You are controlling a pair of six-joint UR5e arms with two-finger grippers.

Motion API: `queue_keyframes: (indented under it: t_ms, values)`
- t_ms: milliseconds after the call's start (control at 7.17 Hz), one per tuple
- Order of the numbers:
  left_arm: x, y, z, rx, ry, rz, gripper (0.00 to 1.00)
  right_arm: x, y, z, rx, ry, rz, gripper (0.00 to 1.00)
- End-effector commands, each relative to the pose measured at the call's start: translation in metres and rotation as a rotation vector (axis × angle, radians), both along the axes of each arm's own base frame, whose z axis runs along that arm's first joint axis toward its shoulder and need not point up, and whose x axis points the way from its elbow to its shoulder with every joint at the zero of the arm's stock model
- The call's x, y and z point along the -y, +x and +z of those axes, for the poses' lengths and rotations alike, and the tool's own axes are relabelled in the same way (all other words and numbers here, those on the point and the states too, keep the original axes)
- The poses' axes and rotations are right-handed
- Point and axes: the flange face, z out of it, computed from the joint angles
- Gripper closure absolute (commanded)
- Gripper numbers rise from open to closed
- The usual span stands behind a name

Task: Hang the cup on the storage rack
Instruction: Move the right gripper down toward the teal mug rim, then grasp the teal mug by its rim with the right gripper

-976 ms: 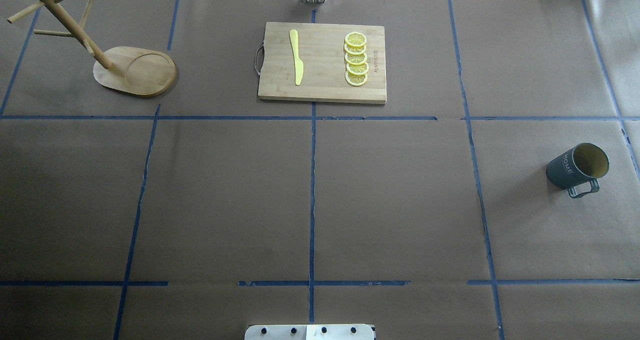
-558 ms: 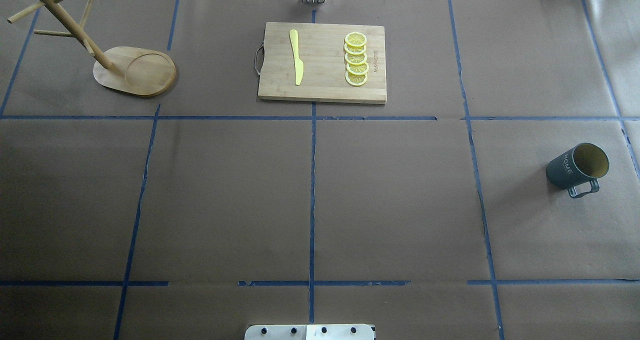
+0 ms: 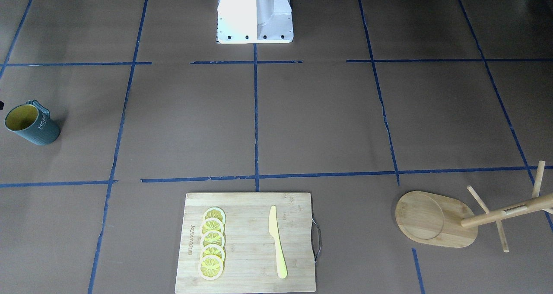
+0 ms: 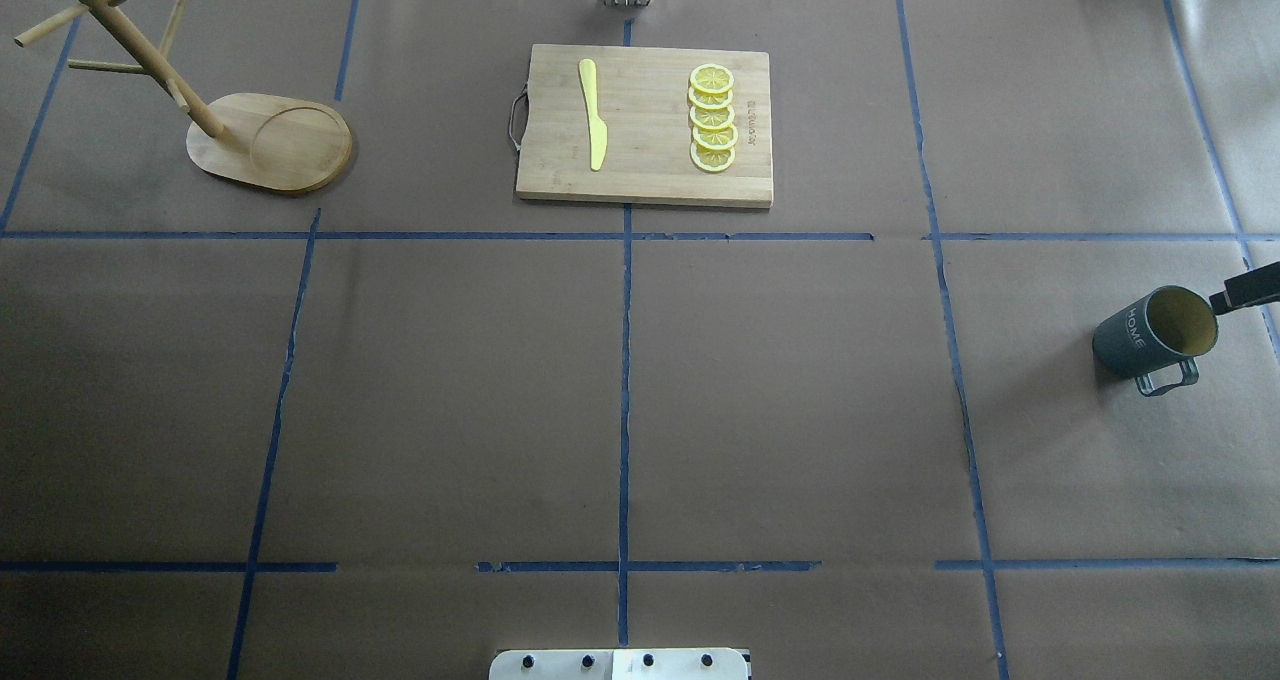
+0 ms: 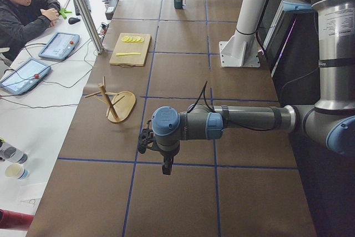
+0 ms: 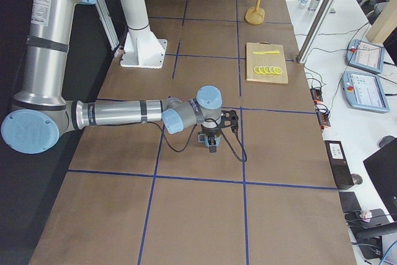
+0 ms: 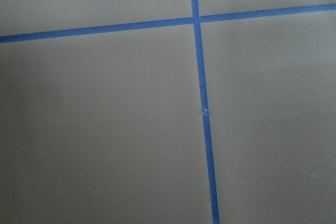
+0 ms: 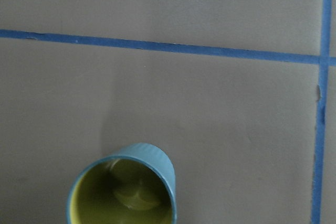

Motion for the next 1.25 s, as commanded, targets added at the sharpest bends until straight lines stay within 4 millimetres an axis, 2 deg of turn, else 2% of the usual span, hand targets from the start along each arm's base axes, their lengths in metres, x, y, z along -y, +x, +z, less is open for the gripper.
queue_keyframes:
  t_ms: [0, 139, 279, 418, 697, 837, 976, 1115]
  values:
    - [0.0, 0.0, 0.0, 0.0, 0.0, 0.0, 0.0, 0.011, -0.033, 0.018, -0.04, -0.014, -0.02, 0.0]
    - [0.0, 0.0, 0.0, 0.0, 0.0, 0.0, 0.0, 0.021, -0.042, 0.022, -0.045, -0.014, -0.032, 0.0]
    - [0.0, 0.0, 0.0, 0.0, 0.0, 0.0, 0.0, 0.022, -0.043, 0.023, -0.052, 0.025, -0.071, 0.01]
    - [-0.001, 0.0, 0.001, -0.002, -0.002, 0.0, 0.0, 0.019, -0.043, 0.029, -0.062, 0.065, -0.123, 0.09]
    - [-0.001, 0.0, 0.001, -0.002, -0.001, 0.001, 0.0, 0.016, -0.05, 0.033, -0.06, 0.063, -0.148, 0.67]
    - [-0.001, 0.0, 0.001, -0.002, -0.002, 0.0, 0.0, 0.015, -0.051, 0.034, -0.06, 0.064, -0.151, 0.86]
    - [-0.001, 0.0, 0.001, -0.002, -0.002, 0.0, 0.0, 0.015, -0.051, 0.034, -0.057, 0.064, -0.155, 0.95]
    - [-0.001, 0.0, 0.001, -0.002, -0.002, 0.0, 0.0, 0.016, -0.052, 0.032, -0.056, 0.065, -0.153, 0.99]
